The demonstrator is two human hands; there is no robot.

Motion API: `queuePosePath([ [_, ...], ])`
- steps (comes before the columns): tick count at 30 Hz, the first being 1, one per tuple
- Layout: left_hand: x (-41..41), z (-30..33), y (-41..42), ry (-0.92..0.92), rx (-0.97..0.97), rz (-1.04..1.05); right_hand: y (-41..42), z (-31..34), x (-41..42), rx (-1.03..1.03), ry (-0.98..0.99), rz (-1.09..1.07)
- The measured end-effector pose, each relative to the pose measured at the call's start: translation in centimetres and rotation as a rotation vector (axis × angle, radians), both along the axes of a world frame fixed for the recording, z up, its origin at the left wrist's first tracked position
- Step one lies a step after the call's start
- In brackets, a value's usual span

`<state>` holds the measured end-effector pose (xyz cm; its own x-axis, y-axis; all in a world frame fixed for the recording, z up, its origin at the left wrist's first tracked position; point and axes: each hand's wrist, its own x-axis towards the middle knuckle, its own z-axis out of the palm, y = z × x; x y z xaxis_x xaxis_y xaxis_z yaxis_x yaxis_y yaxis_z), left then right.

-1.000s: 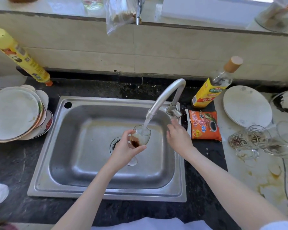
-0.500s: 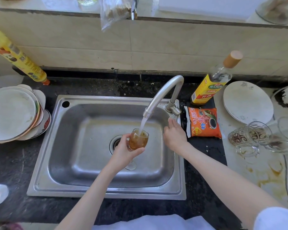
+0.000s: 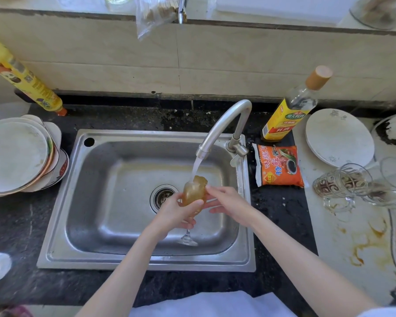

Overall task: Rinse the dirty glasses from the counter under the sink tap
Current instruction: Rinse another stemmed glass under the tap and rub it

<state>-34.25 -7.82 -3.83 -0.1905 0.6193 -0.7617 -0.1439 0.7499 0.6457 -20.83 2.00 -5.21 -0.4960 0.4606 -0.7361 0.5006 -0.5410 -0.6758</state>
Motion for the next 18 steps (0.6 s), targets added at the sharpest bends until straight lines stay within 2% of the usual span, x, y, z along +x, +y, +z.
queuePosePath([
  [4,-0.14,-0.01,-0.22,-0.178,-0.094,0.016,-0.53,-0.02,-0.07,-0.103,-0.044,-0.078],
  [10,0.26,-0.15,-0.24,-0.321,-0.177,0.106,-0.58,-0.22,-0.26,-0.096,-0.148,-0.092],
  [14,-0.09,-0.12,-0.30,-0.330,-0.134,0.130,-0.52,-0.26,-0.58,-0.103,-0.080,-0.103],
  [18,-0.07,-0.51,-0.58,-0.249,-0.006,0.185,-0.77,-0.21,-0.90,-0.078,0.037,-0.165],
])
